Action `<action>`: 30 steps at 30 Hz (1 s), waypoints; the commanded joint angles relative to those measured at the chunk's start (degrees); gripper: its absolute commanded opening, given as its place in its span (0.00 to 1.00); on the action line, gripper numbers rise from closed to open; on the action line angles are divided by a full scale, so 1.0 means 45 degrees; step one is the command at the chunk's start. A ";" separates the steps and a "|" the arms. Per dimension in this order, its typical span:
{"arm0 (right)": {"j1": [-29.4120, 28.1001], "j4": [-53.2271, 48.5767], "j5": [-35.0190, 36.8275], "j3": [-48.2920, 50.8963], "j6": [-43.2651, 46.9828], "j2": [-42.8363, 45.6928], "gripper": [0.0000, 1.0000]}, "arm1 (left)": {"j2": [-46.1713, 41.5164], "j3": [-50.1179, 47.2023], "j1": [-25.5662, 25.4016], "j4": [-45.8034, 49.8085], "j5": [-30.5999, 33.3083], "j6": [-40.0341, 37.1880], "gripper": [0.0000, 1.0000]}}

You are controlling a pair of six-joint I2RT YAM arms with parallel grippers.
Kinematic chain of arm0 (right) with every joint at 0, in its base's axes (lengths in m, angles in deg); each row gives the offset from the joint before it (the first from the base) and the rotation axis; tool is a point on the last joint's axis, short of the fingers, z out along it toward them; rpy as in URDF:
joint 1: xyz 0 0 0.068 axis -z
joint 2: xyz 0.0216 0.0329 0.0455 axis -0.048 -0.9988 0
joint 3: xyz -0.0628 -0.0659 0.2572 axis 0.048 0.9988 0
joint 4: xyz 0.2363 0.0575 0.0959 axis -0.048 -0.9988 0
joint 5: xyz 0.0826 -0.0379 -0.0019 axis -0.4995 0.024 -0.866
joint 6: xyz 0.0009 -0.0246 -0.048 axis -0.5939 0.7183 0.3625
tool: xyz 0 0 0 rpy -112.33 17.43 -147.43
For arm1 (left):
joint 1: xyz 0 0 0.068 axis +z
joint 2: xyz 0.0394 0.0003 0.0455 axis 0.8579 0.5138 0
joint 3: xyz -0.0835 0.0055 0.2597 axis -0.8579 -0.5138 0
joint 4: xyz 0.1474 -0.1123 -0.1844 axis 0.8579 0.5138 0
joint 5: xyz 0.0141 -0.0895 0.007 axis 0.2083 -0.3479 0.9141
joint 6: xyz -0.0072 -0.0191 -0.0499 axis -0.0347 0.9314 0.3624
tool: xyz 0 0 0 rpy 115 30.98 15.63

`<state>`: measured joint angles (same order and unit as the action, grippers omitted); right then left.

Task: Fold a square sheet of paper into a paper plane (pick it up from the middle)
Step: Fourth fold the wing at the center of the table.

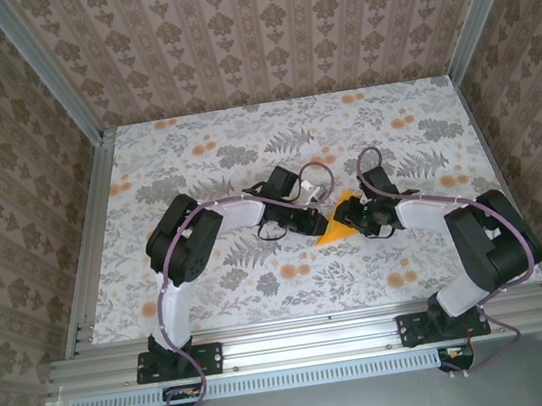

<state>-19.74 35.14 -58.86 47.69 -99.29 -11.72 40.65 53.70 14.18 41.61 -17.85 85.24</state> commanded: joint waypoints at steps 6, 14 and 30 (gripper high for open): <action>0.0075 -0.1949 0.1464 -0.0159 -0.0451 -0.0955 0.42 | -0.0917 -0.0139 0.0058 0.0641 0.0717 0.0003 0.21; 0.0085 -0.2400 0.1741 -0.0313 -0.0605 -0.1180 0.41 | -0.1030 -0.0342 0.0019 0.0545 0.1024 -0.0177 0.20; 0.0085 -0.2659 0.1837 -0.0379 -0.0861 -0.1446 0.41 | -0.0829 -0.0456 -0.0232 0.1169 0.1346 -0.0504 0.10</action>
<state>-19.72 31.11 -56.98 43.98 -102.28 -14.43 37.46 52.28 13.39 44.74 -12.49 84.45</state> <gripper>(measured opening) 0.412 0.114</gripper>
